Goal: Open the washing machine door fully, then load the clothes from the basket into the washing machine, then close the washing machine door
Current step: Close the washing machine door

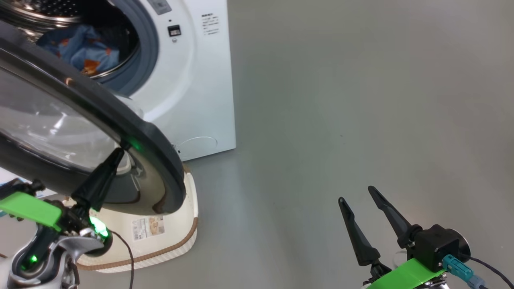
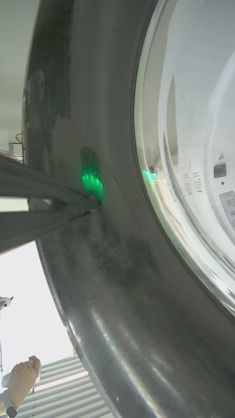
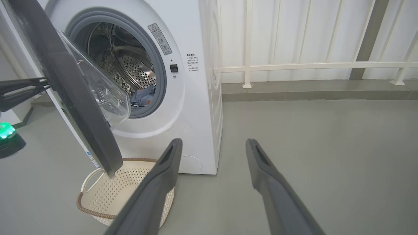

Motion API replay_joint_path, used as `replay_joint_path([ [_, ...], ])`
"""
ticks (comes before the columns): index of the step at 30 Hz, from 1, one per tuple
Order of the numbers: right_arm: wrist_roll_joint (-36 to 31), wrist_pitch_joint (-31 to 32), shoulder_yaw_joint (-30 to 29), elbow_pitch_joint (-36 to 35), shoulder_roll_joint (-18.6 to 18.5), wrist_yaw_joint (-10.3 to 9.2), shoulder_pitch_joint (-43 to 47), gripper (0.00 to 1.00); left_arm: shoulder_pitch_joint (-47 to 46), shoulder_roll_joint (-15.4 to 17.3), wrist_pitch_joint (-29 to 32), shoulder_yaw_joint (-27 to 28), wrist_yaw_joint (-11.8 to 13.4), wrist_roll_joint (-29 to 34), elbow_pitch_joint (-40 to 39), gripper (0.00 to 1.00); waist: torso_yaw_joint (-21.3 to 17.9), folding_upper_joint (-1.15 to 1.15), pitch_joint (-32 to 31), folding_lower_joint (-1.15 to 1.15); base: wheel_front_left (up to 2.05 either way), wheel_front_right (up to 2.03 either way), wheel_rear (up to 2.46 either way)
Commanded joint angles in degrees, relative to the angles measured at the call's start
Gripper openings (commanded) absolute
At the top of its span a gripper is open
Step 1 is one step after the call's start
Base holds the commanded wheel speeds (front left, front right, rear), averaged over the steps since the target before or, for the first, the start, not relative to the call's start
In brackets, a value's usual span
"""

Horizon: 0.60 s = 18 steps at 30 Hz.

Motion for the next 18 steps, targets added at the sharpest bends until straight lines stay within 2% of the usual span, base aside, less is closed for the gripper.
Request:
replay_joint_path([
  [1, 0.4, -0.6, 1.4, -1.2, 0.2, 0.35, -1.8, 1.0, -3.2, 1.1, -0.2, 1.8, -0.9, 0.6, -0.5, 0.0, -0.7, 0.0, 0.2, 0.0, 0.0, 0.0, 0.0],
  [10, 0.5, -1.2, 0.8, -0.8, 0.3, 0.35, -2.1, 1.0, -4.0, 0.8, 0.3, 2.4, -1.9, 0.6, 1.2, 0.0, -0.7, 0.0, 1.0, 0.0, 0.0, 0.0, 0.0],
  [18, 0.4, -1.4, 0.3, -0.6, 0.3, 0.35, -2.3, 1.0, -0.5, 0.6, 0.6, 3.9, -2.5, 0.4, -1.5, 0.0, 0.4, 0.0, 1.3, 0.0, 0.0, 0.0, 0.0],
])
